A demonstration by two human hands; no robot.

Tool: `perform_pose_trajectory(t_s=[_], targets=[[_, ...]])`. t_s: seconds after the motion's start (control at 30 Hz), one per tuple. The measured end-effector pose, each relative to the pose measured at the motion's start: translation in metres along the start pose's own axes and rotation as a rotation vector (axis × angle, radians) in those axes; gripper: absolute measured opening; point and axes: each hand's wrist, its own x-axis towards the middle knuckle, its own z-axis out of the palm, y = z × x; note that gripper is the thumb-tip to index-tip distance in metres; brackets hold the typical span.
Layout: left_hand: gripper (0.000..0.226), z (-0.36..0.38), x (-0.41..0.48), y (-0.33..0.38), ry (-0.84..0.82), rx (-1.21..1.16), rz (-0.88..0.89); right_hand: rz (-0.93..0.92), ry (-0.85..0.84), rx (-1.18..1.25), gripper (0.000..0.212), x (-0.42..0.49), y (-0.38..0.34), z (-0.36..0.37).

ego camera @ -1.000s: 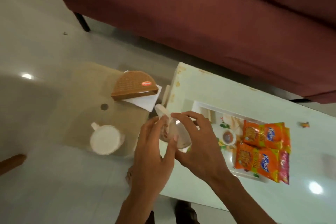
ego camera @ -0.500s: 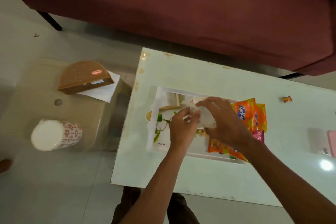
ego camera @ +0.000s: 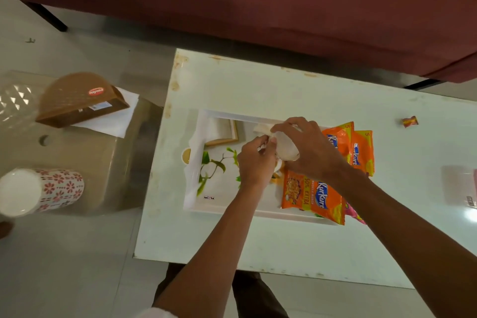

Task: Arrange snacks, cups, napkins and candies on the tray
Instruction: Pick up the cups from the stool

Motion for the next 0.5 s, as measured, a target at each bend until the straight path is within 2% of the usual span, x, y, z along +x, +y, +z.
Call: perform_pose_trajectory(t_s=[0.5], targets=[[0.030,0.012,0.000,-0.005,0.097,-0.104,-0.049,-0.039,-0.069,-0.013,0.089,0.009,0.002,-0.007]])
